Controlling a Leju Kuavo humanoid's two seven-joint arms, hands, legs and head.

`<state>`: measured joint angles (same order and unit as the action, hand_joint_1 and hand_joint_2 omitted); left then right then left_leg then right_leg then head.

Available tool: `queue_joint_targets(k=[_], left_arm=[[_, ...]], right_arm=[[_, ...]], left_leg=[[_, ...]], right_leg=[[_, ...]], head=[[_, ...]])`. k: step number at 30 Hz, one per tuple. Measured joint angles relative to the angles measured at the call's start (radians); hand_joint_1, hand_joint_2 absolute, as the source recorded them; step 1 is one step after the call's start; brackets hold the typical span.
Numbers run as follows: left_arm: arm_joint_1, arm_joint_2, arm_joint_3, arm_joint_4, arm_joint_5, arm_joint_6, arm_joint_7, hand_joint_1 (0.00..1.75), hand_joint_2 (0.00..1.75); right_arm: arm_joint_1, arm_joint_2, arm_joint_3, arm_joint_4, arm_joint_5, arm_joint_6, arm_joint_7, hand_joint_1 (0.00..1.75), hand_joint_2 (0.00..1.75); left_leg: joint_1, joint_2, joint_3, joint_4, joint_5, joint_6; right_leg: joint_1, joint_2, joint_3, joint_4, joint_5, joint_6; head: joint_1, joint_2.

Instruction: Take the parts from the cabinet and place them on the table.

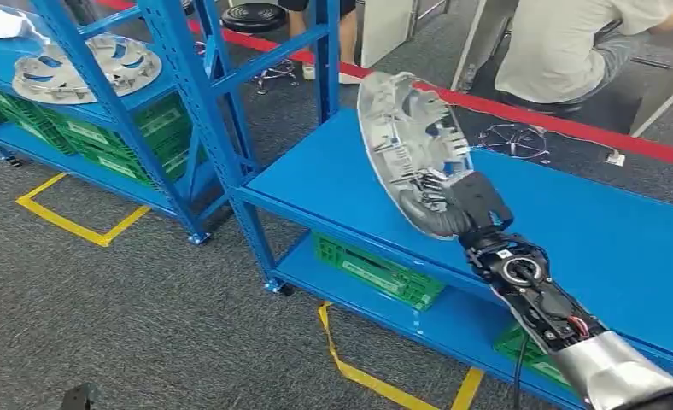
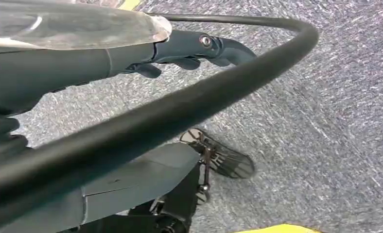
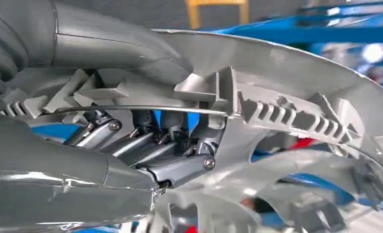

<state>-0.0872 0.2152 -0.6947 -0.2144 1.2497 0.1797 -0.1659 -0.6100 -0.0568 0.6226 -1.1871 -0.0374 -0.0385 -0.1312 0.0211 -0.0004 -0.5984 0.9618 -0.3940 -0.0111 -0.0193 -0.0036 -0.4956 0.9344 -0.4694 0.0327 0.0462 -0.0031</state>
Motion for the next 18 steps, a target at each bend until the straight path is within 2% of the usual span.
queue_joint_targets(k=[3,9,12,18], left_arm=[[0.0,0.0,0.0,0.0,0.0,0.002,0.0,0.0,1.75],[-0.001,-0.002,0.008,0.0,0.009,0.021,0.0,0.0,1.75],[-0.001,-0.003,0.014,0.0,0.01,0.024,0.001,0.0,1.75],[-0.001,-0.006,0.02,0.0,0.012,0.027,0.003,0.0,1.75]], right_arm=[[0.018,-0.003,-0.002,-0.054,-0.041,0.005,-0.017,1.75,1.75],[0.065,-0.003,0.002,-0.161,-0.265,0.107,-0.151,1.75,1.75],[0.081,0.004,0.013,-0.193,-0.277,0.145,-0.185,1.75,1.75],[0.113,0.024,0.063,-0.256,-0.246,0.147,-0.196,1.75,1.75]], left_leg=[[0.0,0.0,0.0,0.0,0.0,0.0],[0.0,-0.001,0.0,-0.001,0.0,0.0],[0.0,-0.001,0.0,-0.001,-0.001,-0.001],[0.0,-0.001,0.0,-0.001,0.0,-0.001]], right_leg=[[0.0,0.0,0.0,0.0,0.0,0.0],[0.0,0.0,0.001,0.0,0.0,0.0],[0.0,0.0,0.001,0.0,-0.002,-0.002],[0.001,0.0,0.001,0.0,-0.002,-0.002]], head=[[0.0,0.0],[0.0,0.0],[-0.002,0.0],[-0.001,0.0]])
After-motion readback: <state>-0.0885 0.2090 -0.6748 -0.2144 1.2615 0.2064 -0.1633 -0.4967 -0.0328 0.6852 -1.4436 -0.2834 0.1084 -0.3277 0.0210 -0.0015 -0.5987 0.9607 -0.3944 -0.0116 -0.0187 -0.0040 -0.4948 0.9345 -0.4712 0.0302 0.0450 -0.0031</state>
